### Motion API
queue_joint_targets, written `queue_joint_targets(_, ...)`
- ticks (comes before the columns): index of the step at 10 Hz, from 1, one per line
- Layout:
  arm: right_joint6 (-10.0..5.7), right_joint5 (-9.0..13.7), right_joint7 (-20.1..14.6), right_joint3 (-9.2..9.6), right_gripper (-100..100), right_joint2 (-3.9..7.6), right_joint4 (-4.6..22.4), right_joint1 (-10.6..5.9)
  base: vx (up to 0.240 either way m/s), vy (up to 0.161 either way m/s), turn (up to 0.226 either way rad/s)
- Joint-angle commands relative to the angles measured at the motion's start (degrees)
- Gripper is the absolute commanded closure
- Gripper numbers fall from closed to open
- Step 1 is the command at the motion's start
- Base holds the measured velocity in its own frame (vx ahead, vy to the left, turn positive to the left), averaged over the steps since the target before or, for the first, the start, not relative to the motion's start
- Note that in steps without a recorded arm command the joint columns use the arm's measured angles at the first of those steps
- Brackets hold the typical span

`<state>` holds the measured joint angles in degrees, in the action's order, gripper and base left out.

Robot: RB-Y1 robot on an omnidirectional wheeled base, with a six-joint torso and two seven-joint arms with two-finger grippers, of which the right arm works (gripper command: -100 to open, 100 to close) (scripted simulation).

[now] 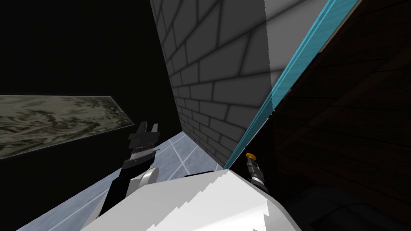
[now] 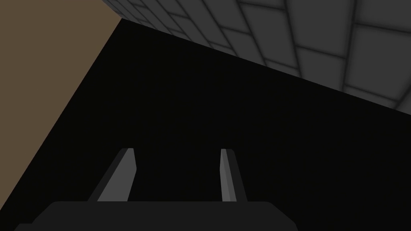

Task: Pull the door open

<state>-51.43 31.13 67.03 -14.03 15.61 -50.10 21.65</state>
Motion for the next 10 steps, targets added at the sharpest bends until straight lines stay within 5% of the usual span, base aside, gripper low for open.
queue_joint_targets(1, -0.04, 0.13, -1.92, 0.03, 100, -0.13, 0.04, 0.06, -0.027, 0.010, 0.017)
queue_joint_targets(10, -0.38, 1.20, -15.11, -0.18, 100, -0.02, 0.45, 0.37, -0.031, 0.011, 0.038)
